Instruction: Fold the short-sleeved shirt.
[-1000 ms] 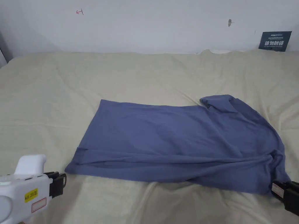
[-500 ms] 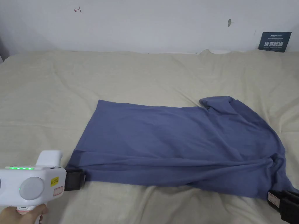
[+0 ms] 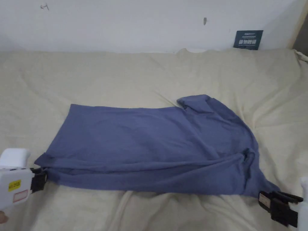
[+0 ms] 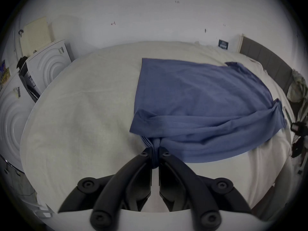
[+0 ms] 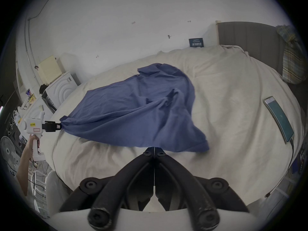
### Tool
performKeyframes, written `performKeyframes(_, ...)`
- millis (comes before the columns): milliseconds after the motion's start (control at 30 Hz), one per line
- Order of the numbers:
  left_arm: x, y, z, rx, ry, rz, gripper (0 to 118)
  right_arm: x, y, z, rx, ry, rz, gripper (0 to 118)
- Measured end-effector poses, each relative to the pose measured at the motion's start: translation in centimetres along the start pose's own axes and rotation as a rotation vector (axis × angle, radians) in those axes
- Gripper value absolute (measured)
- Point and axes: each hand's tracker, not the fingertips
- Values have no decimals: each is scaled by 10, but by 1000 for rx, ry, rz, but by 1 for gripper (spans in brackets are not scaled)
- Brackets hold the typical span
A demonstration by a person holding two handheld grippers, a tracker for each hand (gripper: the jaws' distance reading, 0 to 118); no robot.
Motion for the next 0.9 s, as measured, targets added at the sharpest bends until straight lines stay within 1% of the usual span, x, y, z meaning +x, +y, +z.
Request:
performKeyframes(33,1,0,3,-6,-12,1,6,6,-2,0,3,-1,1,11)
performKeyframes(67,2,0,5,8,-9,1,6,13,-4,1,11,-20,6,36)
performKeyframes(100,2,2,7,13,-5,2,6,-6,0,17,15,-40,15,77)
performKeyframes(133,2,2,9,10,-6,3,6,-12,2,21,7,-61,26,96)
performKeyframes(167,2,2,9,16,-4,7,6,-10,2,20,-4,-90,31,98)
performKeyframes(233,3,1,11,21,-9,13,6,10,2,9,21,-100,34,98)
performKeyframes(333,3,0,10,16,-7,21,6,23,10,-15,-21,-98,33,98)
performKeyframes(367,3,-1,10,12,-8,24,6,17,11,-21,-27,-100,40,98)
performKeyframes(433,2,-3,9,10,-12,35,6,16,17,-39,-65,-118,52,98)
performKeyframes(467,1,-4,9,7,-16,42,6,18,19,-48,-84,-107,59,98)
performKeyframes(500,-1,-5,9,4,-19,50,6,21,21,-56,-125,-58,39,97)
performKeyframes(533,-1,-6,9,3,-20,54,6,22,24,-62,-155,-40,13,96)
performKeyframes(567,-3,-5,8,1,-22,57,6,20,25,-66,-157,-67,26,91)
performKeyframes(600,-3,-6,8,-1,-24,58,6,17,26,-65,-160,-148,89,82)
performKeyframes(633,-3,-6,9,-3,-23,57,6,12,25,-60,-161,-160,149,73)
performKeyframes(667,-3,-6,9,-4,-24,58,6,11,25,-57,-145,-164,176,64)
performKeyframes(700,-3,-6,9,-5,-25,58,6,11,25,-54,-140,-179,199,46)
performKeyframes(733,-3,-6,9,-6,-24,58,6,13,27,-53,-129,-155,199,17)
performKeyframes(767,-3,-5,9,-7,-23,57,6,6,28,-48,-117,-95,158,7)
performKeyframes(800,-2,-5,10,-6,-20,55,6,4,31,-49,-118,-123,151,7)
performKeyframes(833,-2,-5,10,-5,-20,55,6,0,33,-51,-133,-110,172,7)
performKeyframes(867,-3,-5,12,-3,-23,58,6,-3,34,-52,-114,-125,198,7)
performKeyframes(900,-3,-5,13,0,-26,63,6,-8,34,-50,-114,-122,201,7)
